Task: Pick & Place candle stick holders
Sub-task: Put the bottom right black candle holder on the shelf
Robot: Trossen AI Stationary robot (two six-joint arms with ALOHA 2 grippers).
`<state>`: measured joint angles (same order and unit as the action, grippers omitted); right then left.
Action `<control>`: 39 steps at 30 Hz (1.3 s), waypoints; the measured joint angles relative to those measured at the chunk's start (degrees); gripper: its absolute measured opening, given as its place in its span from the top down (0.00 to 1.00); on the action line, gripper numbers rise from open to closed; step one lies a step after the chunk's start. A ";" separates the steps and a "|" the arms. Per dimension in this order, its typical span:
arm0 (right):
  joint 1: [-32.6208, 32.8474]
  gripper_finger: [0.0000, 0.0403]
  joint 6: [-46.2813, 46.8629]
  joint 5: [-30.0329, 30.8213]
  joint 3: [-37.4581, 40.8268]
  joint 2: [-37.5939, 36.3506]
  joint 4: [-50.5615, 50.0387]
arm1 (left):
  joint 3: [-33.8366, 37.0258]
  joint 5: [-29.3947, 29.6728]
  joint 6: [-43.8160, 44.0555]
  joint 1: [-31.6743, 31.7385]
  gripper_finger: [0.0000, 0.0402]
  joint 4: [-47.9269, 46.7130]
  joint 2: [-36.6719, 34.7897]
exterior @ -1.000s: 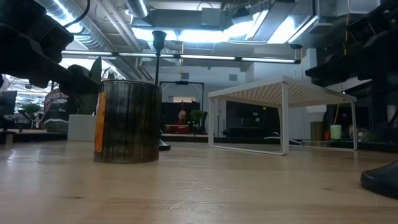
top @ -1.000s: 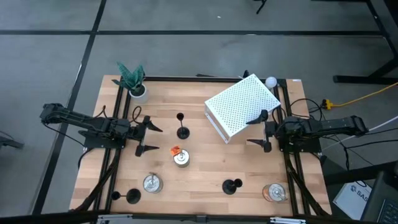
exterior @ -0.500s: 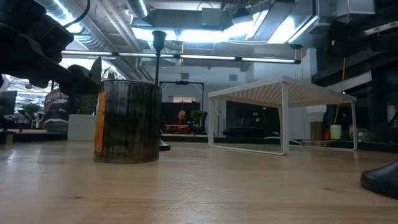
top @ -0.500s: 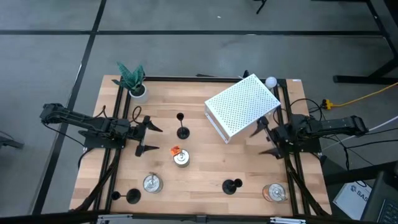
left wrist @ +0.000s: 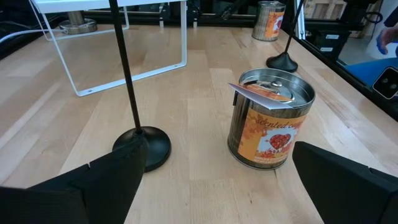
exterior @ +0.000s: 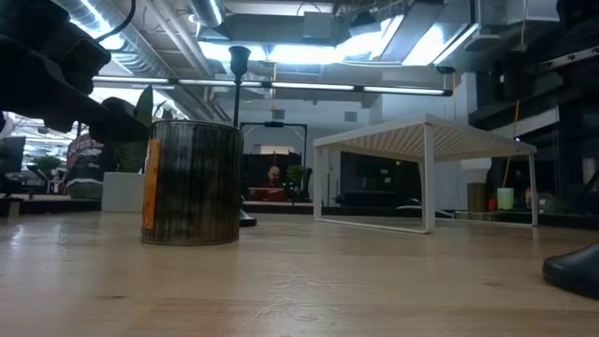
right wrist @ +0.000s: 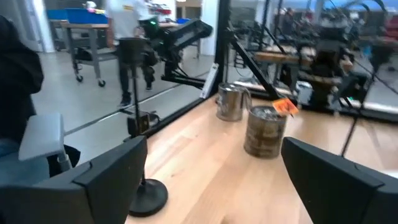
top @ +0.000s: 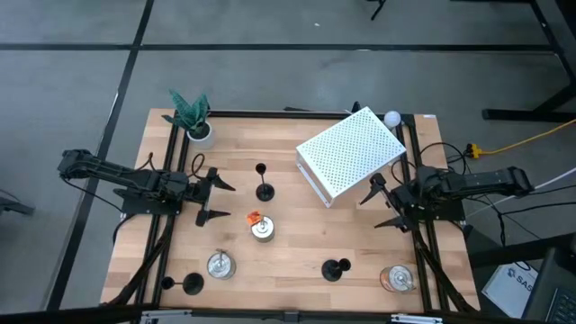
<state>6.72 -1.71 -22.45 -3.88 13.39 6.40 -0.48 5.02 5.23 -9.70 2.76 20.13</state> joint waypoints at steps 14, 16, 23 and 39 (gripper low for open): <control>6.61 0.07 2.96 3.77 0.00 8.93 5.37 | 0.01 0.01 0.00 0.00 0.00 -0.01 0.00; 8.13 0.07 3.03 5.46 0.00 10.76 6.23 | 0.00 0.01 0.00 -0.01 0.00 0.00 0.01; 12.86 0.07 6.11 9.29 0.02 16.78 8.95 | 0.01 0.02 0.00 -0.01 0.00 0.00 0.01; 16.75 0.07 9.17 14.12 0.04 27.96 20.22 | 0.01 0.00 0.00 0.00 0.00 -0.01 0.00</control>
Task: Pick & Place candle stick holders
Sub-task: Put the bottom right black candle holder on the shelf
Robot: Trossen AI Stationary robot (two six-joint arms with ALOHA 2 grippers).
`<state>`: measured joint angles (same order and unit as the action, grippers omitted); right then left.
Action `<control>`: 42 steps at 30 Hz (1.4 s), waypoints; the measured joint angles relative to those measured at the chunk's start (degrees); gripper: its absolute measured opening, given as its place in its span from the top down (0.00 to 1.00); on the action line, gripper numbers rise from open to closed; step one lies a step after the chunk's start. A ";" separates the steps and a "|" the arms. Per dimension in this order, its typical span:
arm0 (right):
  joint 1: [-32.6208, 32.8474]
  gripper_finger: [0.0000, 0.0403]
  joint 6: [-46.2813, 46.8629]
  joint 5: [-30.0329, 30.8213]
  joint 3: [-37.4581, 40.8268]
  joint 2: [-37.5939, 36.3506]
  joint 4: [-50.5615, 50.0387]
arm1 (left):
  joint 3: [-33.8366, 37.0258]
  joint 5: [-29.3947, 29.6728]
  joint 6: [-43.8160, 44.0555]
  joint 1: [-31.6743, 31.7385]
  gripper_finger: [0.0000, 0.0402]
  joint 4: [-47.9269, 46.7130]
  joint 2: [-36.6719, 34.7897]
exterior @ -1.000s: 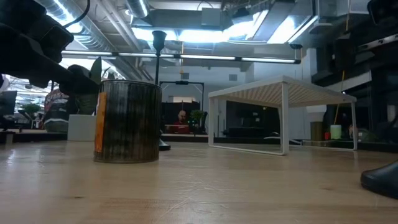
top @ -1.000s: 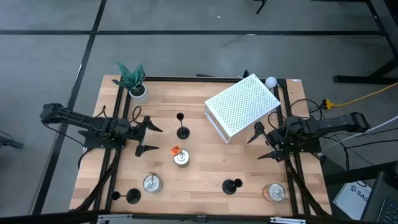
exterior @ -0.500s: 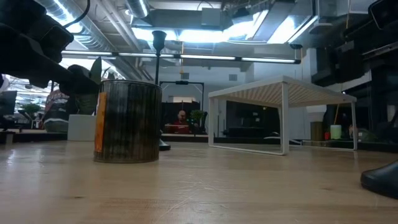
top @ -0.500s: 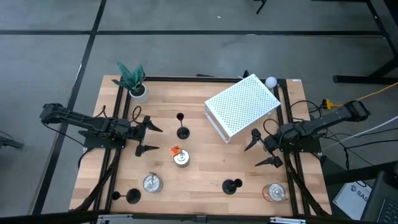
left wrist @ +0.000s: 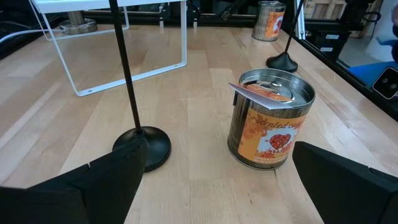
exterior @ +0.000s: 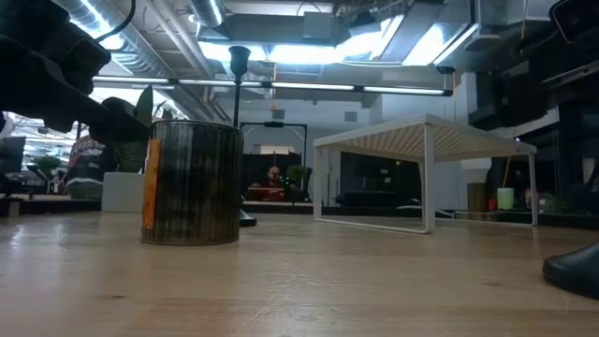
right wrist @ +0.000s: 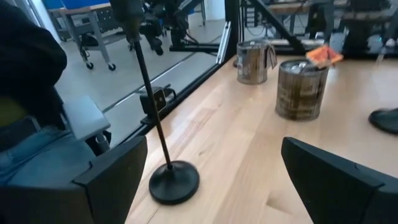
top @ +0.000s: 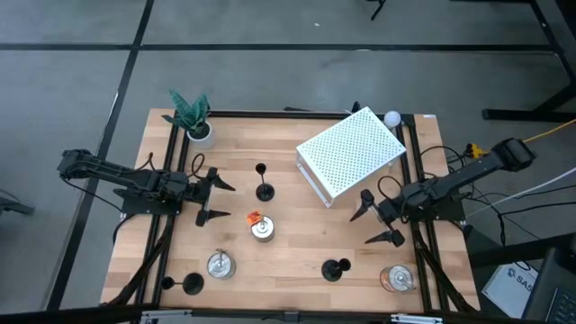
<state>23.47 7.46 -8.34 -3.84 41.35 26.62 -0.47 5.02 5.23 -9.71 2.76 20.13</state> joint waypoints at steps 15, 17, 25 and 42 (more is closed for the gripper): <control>0.08 0.07 2.80 -0.22 -0.01 6.79 6.81 | -0.02 0.02 0.00 -0.01 0.00 0.01 -0.01; 0.08 0.07 2.80 -0.20 -0.67 7.55 6.70 | -0.01 0.01 0.00 0.00 0.00 -0.01 0.01; 0.08 0.07 2.62 -0.27 -4.78 12.00 4.12 | 0.00 0.01 0.00 -0.01 0.00 -0.01 0.00; 2.36 0.07 2.05 -3.09 -11.35 23.88 3.56 | 0.00 0.02 0.00 -0.01 0.00 0.01 0.01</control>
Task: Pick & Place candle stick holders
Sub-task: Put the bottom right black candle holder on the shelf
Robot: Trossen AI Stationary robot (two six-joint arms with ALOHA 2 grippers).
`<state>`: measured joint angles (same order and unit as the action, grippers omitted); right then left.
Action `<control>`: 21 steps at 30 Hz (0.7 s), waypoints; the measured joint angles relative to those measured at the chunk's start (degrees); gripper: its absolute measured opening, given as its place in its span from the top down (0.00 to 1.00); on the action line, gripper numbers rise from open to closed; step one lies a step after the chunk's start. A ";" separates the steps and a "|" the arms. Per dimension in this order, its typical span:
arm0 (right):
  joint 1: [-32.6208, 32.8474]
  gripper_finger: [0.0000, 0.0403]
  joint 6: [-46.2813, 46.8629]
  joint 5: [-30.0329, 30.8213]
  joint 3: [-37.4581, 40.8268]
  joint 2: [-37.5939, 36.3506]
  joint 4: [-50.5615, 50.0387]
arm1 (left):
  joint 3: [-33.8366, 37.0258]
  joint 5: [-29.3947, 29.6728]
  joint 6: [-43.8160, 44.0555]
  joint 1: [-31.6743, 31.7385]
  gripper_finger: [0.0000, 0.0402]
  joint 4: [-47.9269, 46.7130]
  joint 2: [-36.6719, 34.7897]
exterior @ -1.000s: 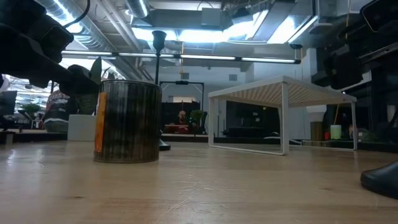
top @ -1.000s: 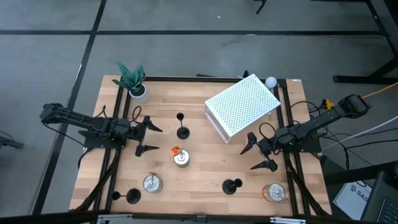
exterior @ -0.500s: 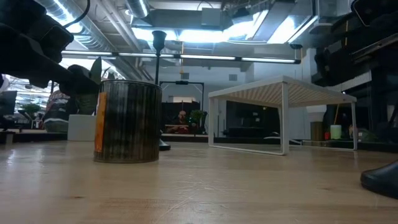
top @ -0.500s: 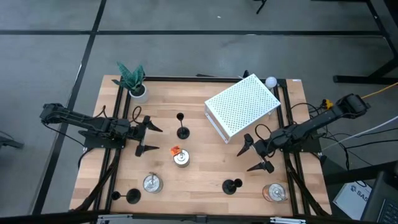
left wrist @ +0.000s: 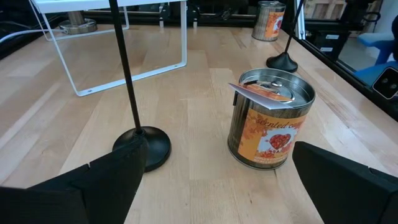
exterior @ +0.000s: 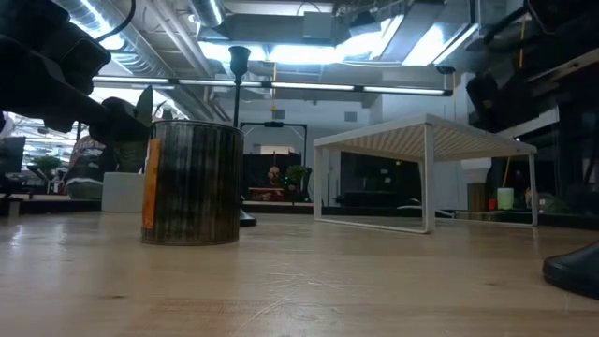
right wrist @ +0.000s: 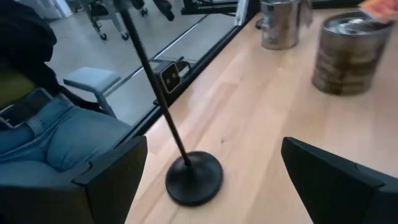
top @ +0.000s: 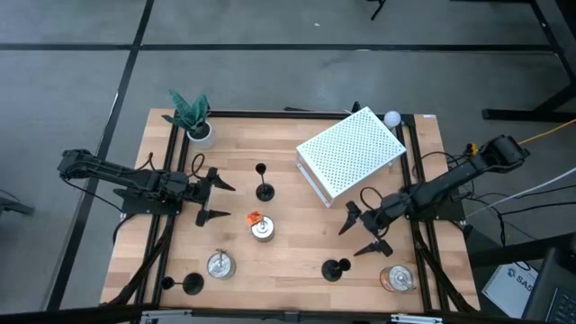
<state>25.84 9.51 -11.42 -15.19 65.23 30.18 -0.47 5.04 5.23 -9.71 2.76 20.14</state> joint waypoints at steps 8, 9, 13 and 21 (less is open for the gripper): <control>4.64 0.07 -5.48 0.26 -8.59 9.84 0.00 | 0.00 -0.02 0.00 0.00 0.00 0.00 -0.02; 5.01 0.07 -5.49 0.27 -9.35 10.84 0.01 | 0.00 -0.01 0.00 0.00 0.00 -0.01 -0.01; 6.09 0.07 -4.54 0.54 -12.13 14.36 -0.02 | 0.00 -0.02 0.00 0.01 0.00 -0.01 -0.02; 7.08 0.08 -4.16 0.28 -15.27 19.75 0.00 | 0.00 -0.04 0.00 0.00 0.00 -0.01 0.00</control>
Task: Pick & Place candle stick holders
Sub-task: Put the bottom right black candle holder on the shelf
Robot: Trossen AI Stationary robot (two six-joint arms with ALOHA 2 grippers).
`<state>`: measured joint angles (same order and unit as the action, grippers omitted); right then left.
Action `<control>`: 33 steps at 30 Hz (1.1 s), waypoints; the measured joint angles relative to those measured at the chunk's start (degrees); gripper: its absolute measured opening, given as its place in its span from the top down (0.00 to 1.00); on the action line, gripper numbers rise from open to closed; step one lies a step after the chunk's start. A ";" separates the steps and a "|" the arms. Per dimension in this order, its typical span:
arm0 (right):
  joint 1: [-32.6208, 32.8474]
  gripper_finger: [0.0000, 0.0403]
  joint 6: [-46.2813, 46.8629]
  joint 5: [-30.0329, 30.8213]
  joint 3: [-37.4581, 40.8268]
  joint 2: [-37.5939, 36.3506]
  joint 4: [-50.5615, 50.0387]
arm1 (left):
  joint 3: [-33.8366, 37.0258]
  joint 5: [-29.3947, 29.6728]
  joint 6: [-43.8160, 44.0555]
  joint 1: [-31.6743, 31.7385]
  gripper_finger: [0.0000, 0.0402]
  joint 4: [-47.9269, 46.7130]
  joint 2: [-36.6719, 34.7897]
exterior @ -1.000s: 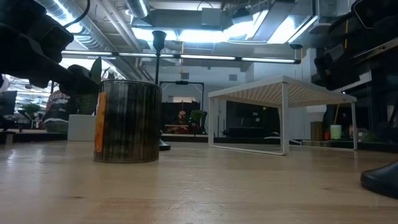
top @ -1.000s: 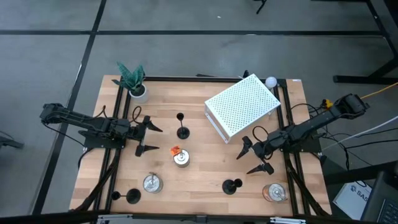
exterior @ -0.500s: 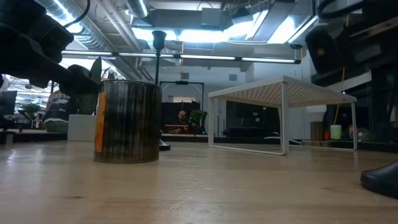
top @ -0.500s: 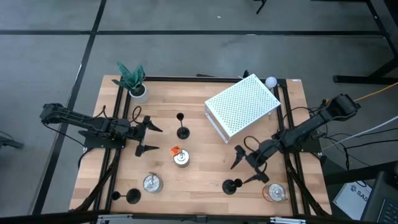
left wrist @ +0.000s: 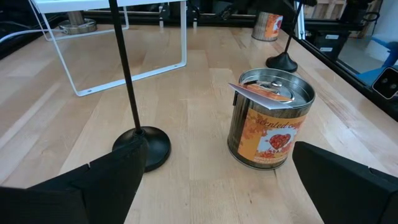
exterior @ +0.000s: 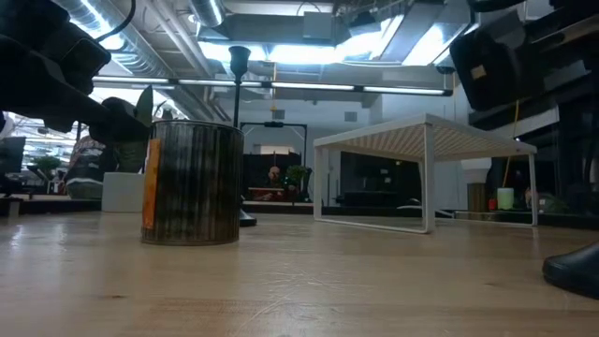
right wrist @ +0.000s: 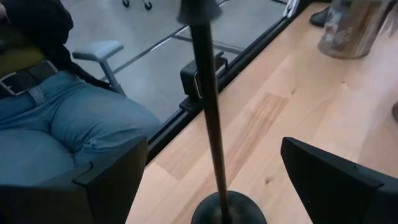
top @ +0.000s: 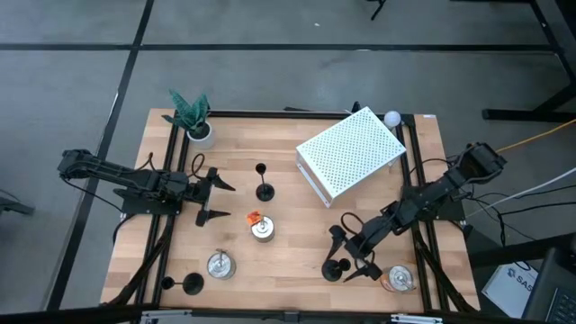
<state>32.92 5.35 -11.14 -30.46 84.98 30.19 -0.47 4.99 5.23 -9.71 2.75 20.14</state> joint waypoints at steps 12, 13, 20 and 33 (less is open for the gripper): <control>-0.02 0.13 1.85 8.18 -0.44 0.86 -1.85 | 0.00 -0.04 0.00 0.02 0.00 0.00 -0.02; -0.02 0.15 1.85 8.78 -0.44 0.88 -1.96 | 0.00 -0.04 0.00 0.00 0.00 -0.01 -0.02; 0.03 0.32 3.47 9.61 -0.44 0.87 -1.74 | -0.01 -0.11 0.00 0.00 0.00 0.01 -0.02; 1.12 0.67 6.18 9.60 -0.42 0.86 -0.05 | 0.00 -0.11 0.00 0.00 0.00 0.02 -0.02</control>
<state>34.04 11.53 -1.54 -30.87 85.84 30.14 -0.47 4.89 5.23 -9.72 2.76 20.12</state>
